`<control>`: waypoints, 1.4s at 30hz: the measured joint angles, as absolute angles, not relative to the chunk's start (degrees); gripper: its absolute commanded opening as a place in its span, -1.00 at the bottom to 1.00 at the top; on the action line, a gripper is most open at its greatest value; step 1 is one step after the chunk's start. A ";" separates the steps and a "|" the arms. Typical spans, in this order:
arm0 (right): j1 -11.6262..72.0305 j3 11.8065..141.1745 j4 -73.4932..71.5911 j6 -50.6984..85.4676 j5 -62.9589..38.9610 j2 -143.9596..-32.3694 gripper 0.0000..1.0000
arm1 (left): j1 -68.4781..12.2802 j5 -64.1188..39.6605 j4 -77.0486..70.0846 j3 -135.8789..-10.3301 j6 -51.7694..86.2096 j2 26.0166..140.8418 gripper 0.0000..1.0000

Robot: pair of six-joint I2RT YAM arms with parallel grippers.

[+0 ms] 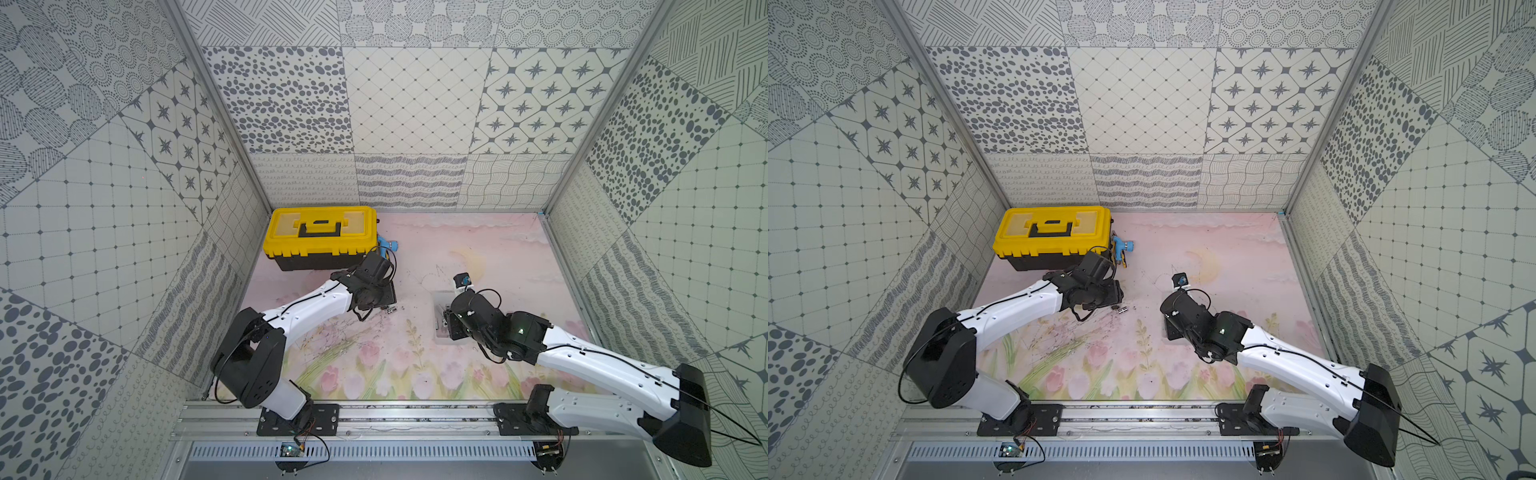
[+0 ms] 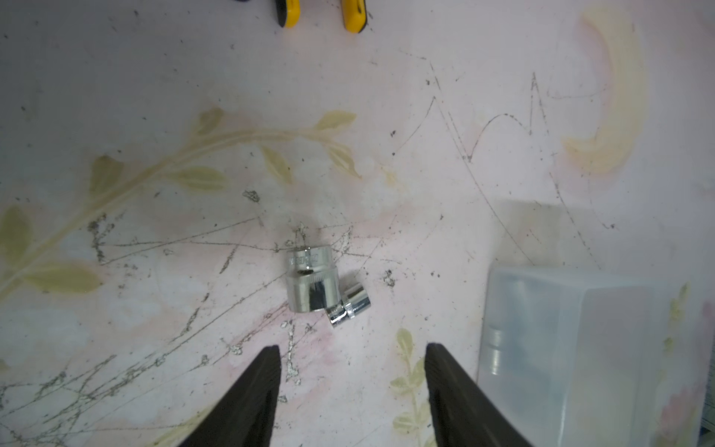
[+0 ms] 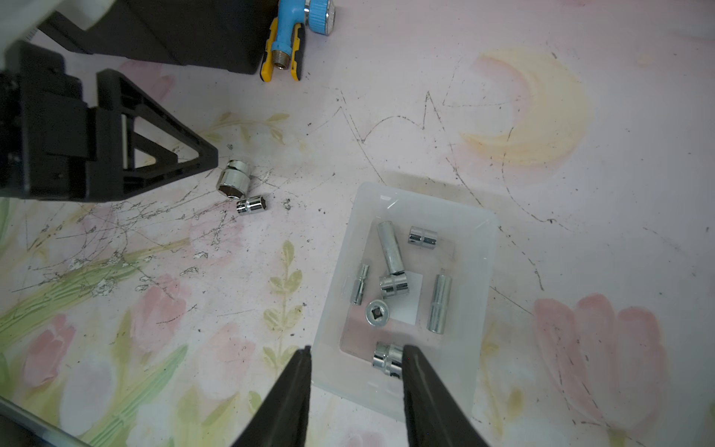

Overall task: Put the socket on the desktop into the storage box
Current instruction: Place the socket head in the storage box, then pick up the socket head at the center of the board.

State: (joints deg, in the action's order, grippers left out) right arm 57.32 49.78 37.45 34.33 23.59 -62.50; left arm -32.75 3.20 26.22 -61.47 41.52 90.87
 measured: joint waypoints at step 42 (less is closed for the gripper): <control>58.43 48.95 37.63 35.14 23.70 -56.62 -0.28 | -31.97 8.29 37.95 -73.69 37.34 110.48 -0.59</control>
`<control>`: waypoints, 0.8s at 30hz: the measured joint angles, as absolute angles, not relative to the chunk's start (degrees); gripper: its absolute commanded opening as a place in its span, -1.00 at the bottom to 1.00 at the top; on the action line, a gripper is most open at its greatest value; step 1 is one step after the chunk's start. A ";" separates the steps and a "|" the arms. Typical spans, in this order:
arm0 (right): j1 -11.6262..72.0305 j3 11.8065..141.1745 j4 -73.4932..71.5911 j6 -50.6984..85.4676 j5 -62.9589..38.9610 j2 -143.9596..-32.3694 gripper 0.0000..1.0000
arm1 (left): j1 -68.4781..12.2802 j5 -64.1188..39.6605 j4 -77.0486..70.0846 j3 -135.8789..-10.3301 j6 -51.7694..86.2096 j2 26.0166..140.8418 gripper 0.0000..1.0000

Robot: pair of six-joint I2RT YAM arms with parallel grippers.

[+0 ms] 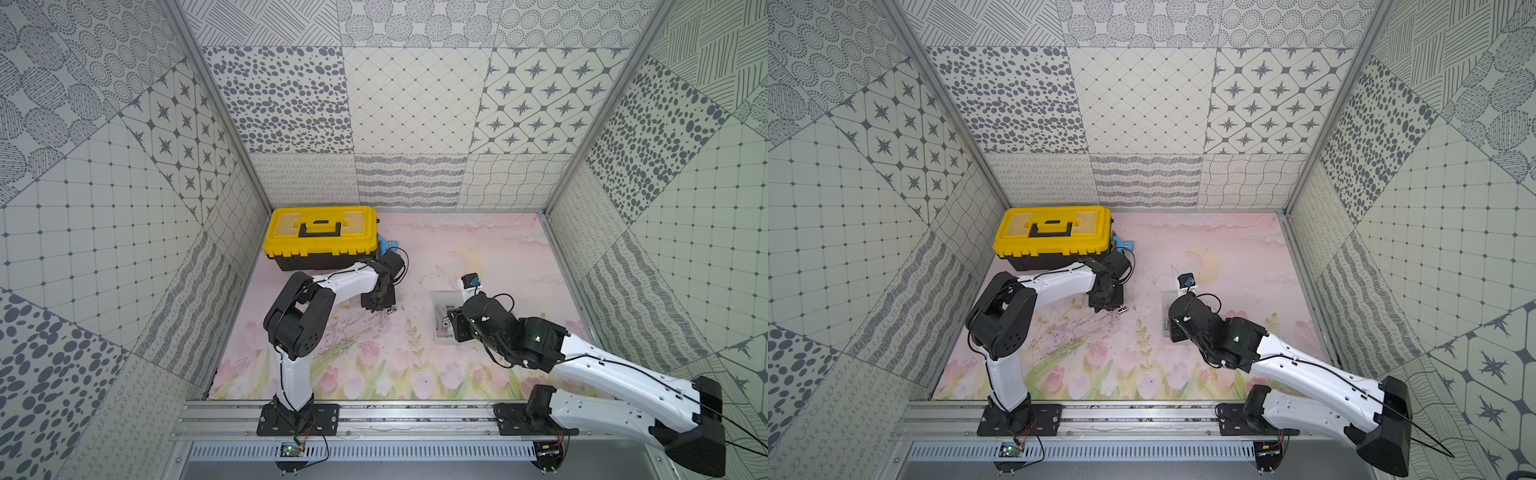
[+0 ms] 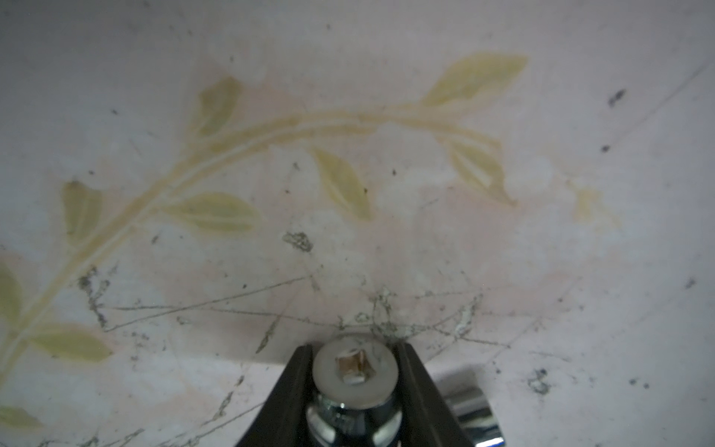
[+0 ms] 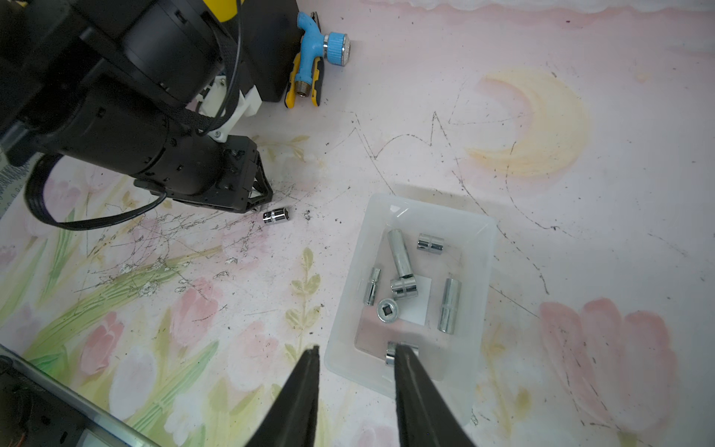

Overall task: Put the socket on the desktop into the storage box
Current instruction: Pick up the socket head at the center of the board.

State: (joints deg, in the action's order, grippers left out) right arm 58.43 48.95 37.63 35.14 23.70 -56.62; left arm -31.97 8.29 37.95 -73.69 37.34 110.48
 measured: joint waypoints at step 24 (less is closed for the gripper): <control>58.41 45.21 30.87 35.42 17.61 -49.56 -0.09 | -31.75 -0.75 22.79 -55.16 43.90 81.60 -1.00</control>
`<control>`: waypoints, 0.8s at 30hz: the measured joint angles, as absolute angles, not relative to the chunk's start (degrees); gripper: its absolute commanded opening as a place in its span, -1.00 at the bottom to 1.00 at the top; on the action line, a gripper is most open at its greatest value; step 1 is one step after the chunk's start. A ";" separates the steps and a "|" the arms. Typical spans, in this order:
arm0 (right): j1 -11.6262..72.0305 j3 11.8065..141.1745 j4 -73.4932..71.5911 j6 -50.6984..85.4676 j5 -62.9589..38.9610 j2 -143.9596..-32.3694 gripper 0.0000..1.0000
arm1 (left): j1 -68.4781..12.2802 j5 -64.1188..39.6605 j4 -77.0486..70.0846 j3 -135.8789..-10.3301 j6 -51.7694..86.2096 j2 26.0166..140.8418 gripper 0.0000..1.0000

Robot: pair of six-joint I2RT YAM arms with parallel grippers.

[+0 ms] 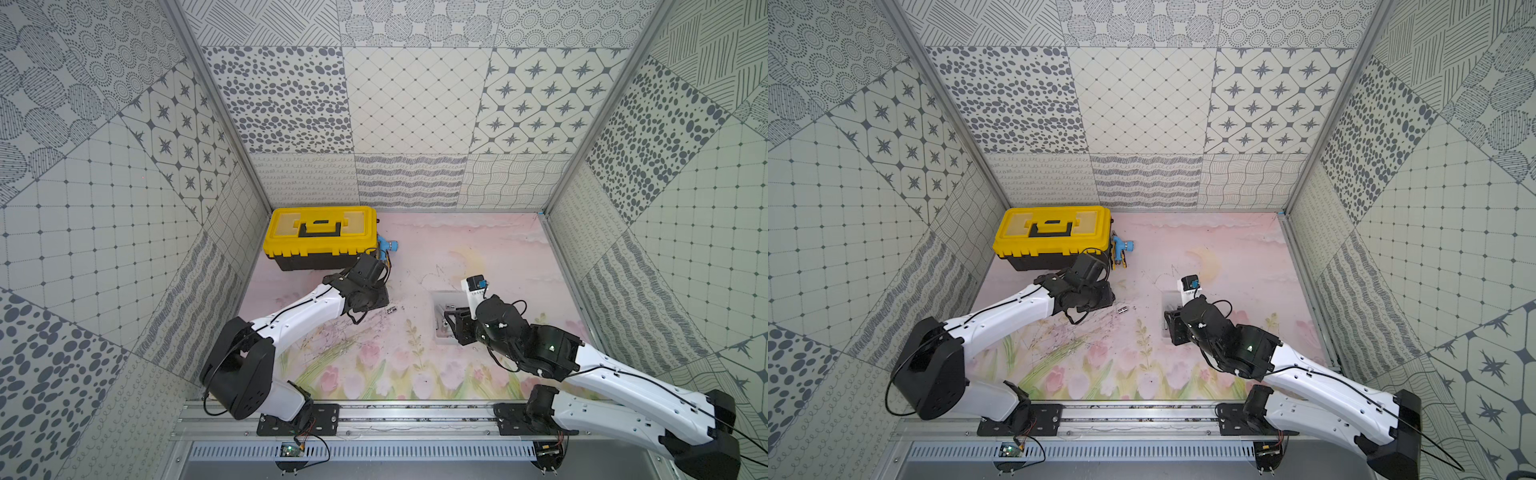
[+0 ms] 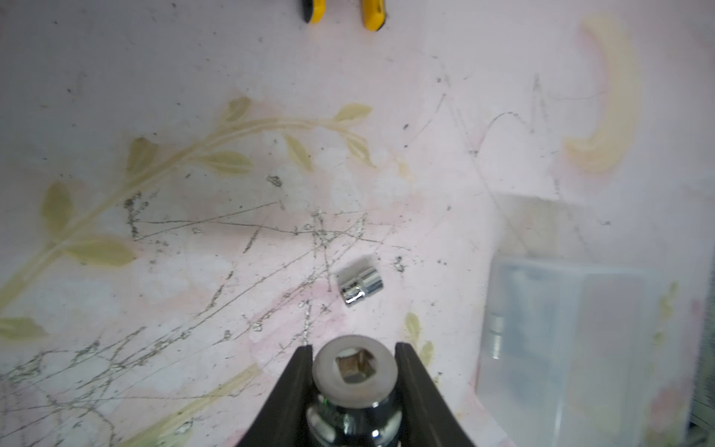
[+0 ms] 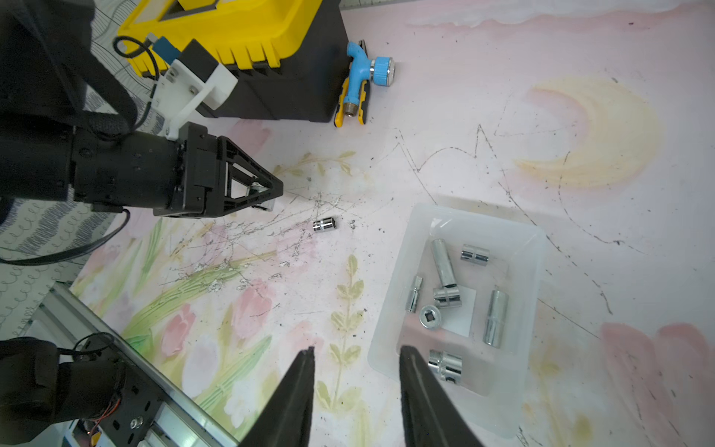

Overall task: Put the socket on the desktop into the storage box
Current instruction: Pick up the socket head at the center of the board, then place the socket head in the storage box.

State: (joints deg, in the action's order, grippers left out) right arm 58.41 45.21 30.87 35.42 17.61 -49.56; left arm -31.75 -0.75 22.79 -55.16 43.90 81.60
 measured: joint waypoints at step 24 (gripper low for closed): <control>55.18 45.32 16.47 34.85 2.22 -59.77 0.37 | -32.47 -26.61 -34.30 -33.87 78.24 75.42 -1.00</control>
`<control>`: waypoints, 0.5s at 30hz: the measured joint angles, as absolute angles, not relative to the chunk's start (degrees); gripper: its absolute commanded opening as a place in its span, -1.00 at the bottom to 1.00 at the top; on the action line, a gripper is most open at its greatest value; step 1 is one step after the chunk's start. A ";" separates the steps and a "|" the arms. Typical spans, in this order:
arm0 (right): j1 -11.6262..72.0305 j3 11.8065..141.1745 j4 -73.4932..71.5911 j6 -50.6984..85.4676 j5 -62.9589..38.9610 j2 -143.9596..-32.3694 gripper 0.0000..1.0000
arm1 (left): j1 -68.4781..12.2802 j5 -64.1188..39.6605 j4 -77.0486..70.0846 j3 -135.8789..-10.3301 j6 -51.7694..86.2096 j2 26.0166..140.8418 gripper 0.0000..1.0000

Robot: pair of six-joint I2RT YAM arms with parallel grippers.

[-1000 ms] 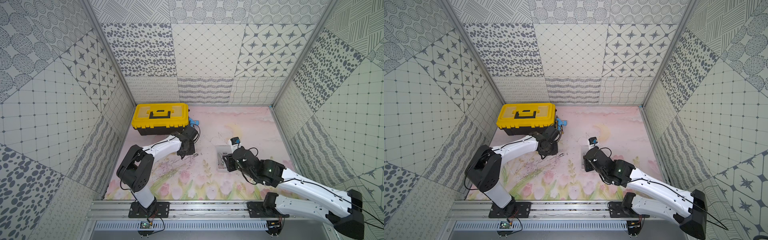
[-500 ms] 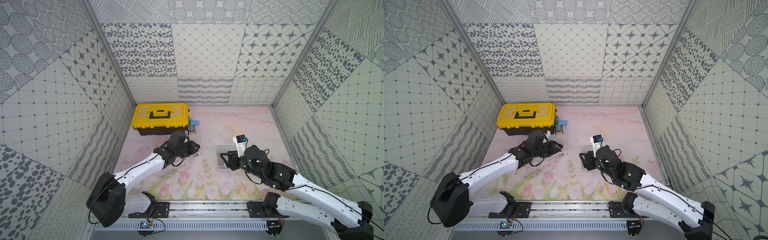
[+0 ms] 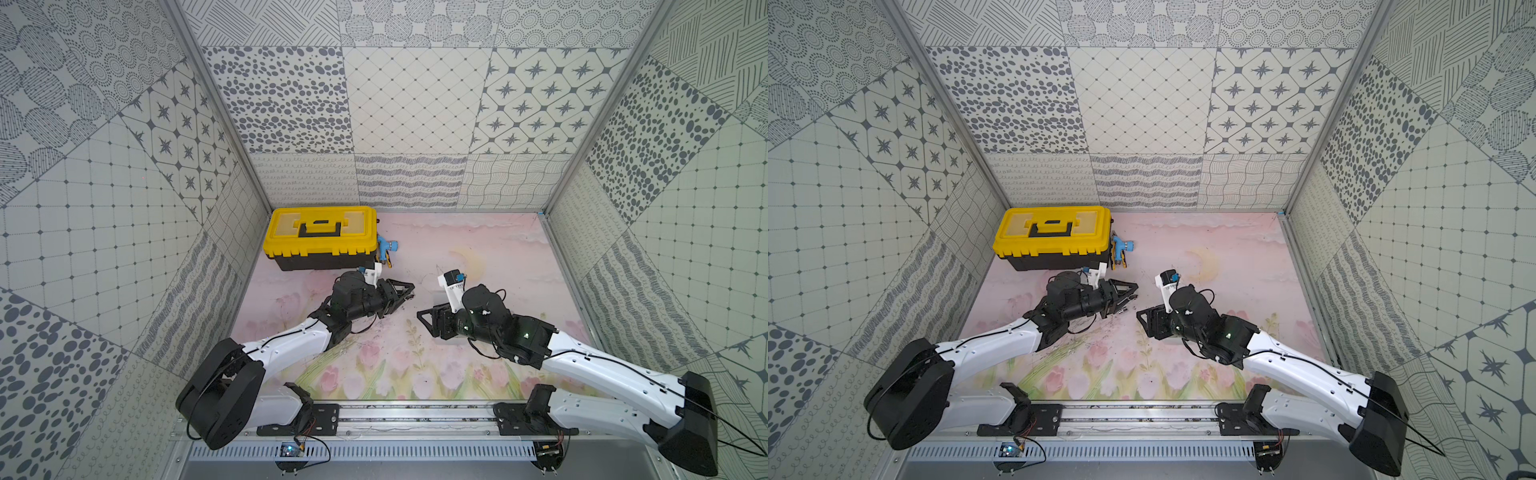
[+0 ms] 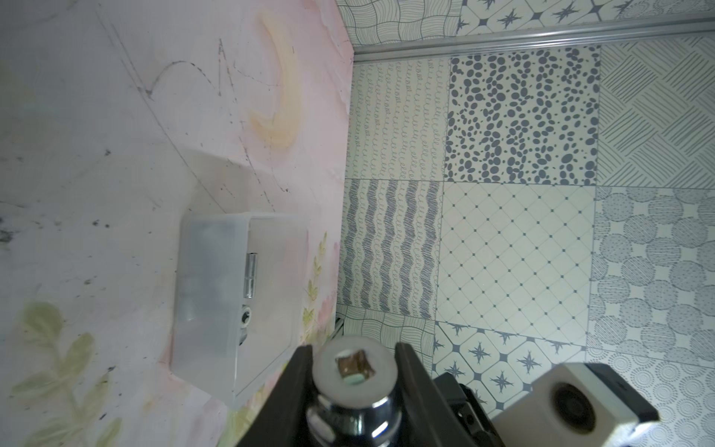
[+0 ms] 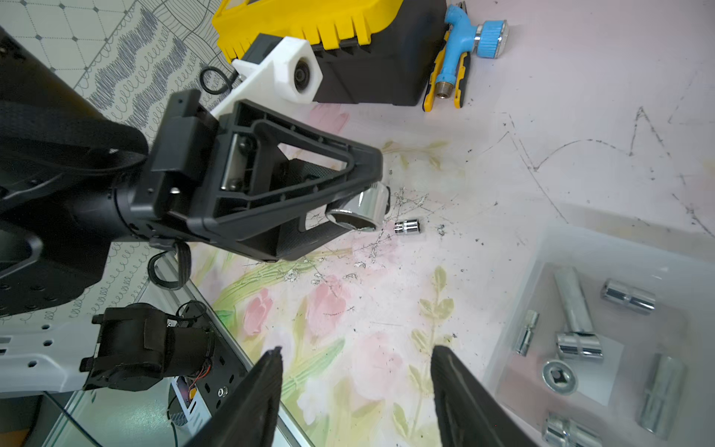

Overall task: Put the socket on the desktop into the storage box
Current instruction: Place the socket head in the storage box.

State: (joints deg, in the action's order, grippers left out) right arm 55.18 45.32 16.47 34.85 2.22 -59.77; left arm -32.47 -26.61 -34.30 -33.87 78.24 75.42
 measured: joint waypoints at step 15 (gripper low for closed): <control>56.18 45.32 4.73 31.97 10.48 -65.60 0.20 | -35.20 -29.85 -42.94 -34.33 84.36 75.72 -1.00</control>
State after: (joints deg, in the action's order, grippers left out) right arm 56.18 45.32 4.73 31.97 10.48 -65.60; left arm -35.20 -29.85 -42.94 -34.33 84.36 75.72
